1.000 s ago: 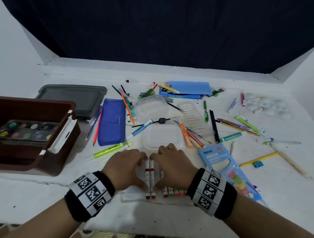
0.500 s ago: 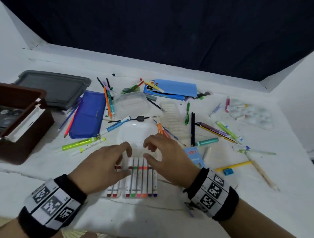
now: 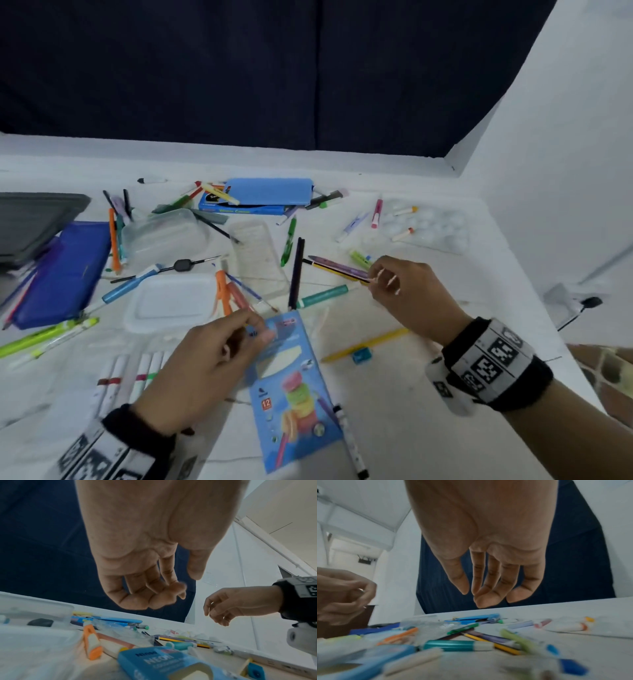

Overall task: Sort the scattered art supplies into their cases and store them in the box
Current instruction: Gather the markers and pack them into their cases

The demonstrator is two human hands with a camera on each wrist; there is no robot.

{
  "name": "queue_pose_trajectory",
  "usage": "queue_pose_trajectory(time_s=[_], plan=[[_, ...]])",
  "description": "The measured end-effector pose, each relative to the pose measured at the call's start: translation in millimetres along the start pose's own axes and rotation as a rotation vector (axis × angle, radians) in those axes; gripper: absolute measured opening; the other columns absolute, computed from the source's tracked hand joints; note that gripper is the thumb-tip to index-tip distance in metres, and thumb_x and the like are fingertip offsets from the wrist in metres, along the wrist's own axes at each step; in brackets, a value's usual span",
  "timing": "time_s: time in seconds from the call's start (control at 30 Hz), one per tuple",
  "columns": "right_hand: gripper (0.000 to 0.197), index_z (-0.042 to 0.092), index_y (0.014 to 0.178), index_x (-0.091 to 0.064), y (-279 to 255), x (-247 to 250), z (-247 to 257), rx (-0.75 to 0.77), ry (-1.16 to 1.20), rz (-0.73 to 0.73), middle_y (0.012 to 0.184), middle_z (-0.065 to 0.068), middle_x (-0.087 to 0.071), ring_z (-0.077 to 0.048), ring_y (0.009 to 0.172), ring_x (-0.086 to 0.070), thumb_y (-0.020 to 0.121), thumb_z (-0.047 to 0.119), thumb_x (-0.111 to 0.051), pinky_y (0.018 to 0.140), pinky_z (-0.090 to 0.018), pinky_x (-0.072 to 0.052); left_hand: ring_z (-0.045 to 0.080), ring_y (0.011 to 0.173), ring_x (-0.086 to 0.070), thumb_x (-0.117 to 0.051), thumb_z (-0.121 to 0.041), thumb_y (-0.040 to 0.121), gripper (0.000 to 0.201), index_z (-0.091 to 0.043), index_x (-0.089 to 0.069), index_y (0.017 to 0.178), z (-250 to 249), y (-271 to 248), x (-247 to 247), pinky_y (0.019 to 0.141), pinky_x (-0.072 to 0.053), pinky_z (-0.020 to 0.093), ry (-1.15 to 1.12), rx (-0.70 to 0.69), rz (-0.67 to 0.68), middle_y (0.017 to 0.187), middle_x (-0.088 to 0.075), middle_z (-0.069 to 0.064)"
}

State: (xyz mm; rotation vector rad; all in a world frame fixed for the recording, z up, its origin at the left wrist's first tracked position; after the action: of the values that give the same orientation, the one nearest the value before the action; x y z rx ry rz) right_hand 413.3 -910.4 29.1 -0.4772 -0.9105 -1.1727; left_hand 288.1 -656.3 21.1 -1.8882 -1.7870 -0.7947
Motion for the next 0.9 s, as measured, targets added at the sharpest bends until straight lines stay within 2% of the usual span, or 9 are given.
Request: queue_pose_trajectory(time_s=[0.1,0.13,0.23,0.37,0.5,0.6,0.77,0.8,0.9], plan=[[0.017,0.020,0.106,-0.063,22,4,-45,-0.065,-0.128,0.131,0.086,0.007,-0.065,-0.015,0.076,-0.058,0.088,0.023,-0.064,0.076,-0.033,-0.051,0.007,0.086,-0.061,-0.041,-0.074,0.085,0.044,-0.036,-0.062,0.098,-3,15,-19,0.071,-0.045,0.018,0.056,-0.015,0.041,0.092,-0.065,-0.016],[0.020,0.019,0.110,-0.063,29,3,-56,-0.064,-0.162,0.167,0.092,0.004,-0.066,-0.016,0.078,-0.058,0.090,0.024,-0.063,0.078,-0.034,-0.051,0.003,0.092,-0.061,-0.040,-0.074,0.086,0.044,-0.038,-0.061,0.100,-2,19,-26,0.075,-0.046,0.017,0.086,-0.012,0.072,0.097,-0.064,-0.020],[0.023,0.019,0.116,-0.061,46,2,-74,-0.054,-0.224,0.221,0.103,0.002,-0.066,-0.017,0.082,-0.059,0.094,0.025,-0.059,0.082,-0.033,-0.051,-0.001,0.100,-0.060,-0.035,-0.077,0.086,0.050,-0.038,-0.060,0.108,6,28,-37,0.086,-0.048,0.025,0.145,0.036,0.156,0.106,-0.064,-0.020],[0.026,0.017,0.119,-0.060,65,-4,-82,-0.062,-0.241,0.298,0.108,0.001,-0.065,-0.017,0.087,-0.057,0.094,0.026,-0.060,0.085,-0.033,-0.051,-0.002,0.092,-0.062,-0.026,-0.076,0.088,0.054,-0.039,-0.059,0.109,13,36,-36,0.082,-0.051,0.026,0.203,0.090,0.178,0.101,-0.068,-0.020],[0.031,0.017,0.118,-0.062,81,-17,-87,-0.085,-0.285,0.429,0.105,0.000,-0.069,-0.019,0.096,-0.062,0.089,0.027,-0.068,0.090,-0.038,-0.052,-0.003,0.086,-0.065,-0.033,-0.061,0.100,0.039,-0.036,-0.063,0.106,17,39,-34,0.078,-0.052,0.025,0.206,0.138,0.141,0.097,-0.071,-0.021],[0.030,0.019,0.110,-0.063,91,-21,-88,-0.118,-0.273,0.461,0.100,-0.001,-0.067,-0.021,0.094,-0.064,0.084,0.029,-0.074,0.088,-0.039,-0.054,-0.005,0.083,-0.064,-0.035,-0.056,0.097,0.034,-0.037,-0.063,0.102,19,39,-36,0.075,-0.050,0.021,0.231,0.178,0.139,0.095,-0.069,-0.026],[0.014,0.025,0.093,-0.061,98,-28,-84,-0.121,-0.274,0.491,0.099,-0.002,-0.065,-0.020,0.089,-0.064,0.083,0.020,-0.070,0.085,-0.039,-0.056,0.000,0.080,-0.063,-0.036,-0.055,0.097,0.035,-0.035,-0.064,0.100,22,40,-34,0.072,-0.047,0.018,0.234,0.191,0.107,0.091,-0.070,-0.020],[0.017,0.024,0.096,-0.061,97,-30,-83,-0.120,-0.277,0.503,0.101,-0.003,-0.066,-0.020,0.091,-0.063,0.083,0.018,-0.069,0.086,-0.039,-0.056,0.001,0.080,-0.063,-0.036,-0.055,0.097,0.035,-0.035,-0.064,0.100,22,40,-33,0.072,-0.047,0.018,0.231,0.192,0.104,0.090,-0.070,-0.018],[0.037,0.018,0.118,-0.058,92,-34,-79,-0.116,-0.264,0.560,0.107,-0.005,-0.066,-0.022,0.096,-0.062,0.083,0.017,-0.071,0.086,-0.036,-0.053,0.003,0.082,-0.064,-0.036,-0.059,0.097,0.036,-0.037,-0.064,0.101,22,41,-32,0.074,-0.048,0.019,0.205,0.189,0.103,0.091,-0.071,-0.015]])
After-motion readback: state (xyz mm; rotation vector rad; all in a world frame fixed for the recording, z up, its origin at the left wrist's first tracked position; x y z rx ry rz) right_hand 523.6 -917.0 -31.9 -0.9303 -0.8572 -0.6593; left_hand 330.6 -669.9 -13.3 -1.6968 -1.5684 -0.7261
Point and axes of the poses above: each hand's wrist, its own y-axis towards the middle knuckle, its own x-axis out of the back of the hand, z = x × y, the point moved 8 cm from there along y, towards the middle knuckle
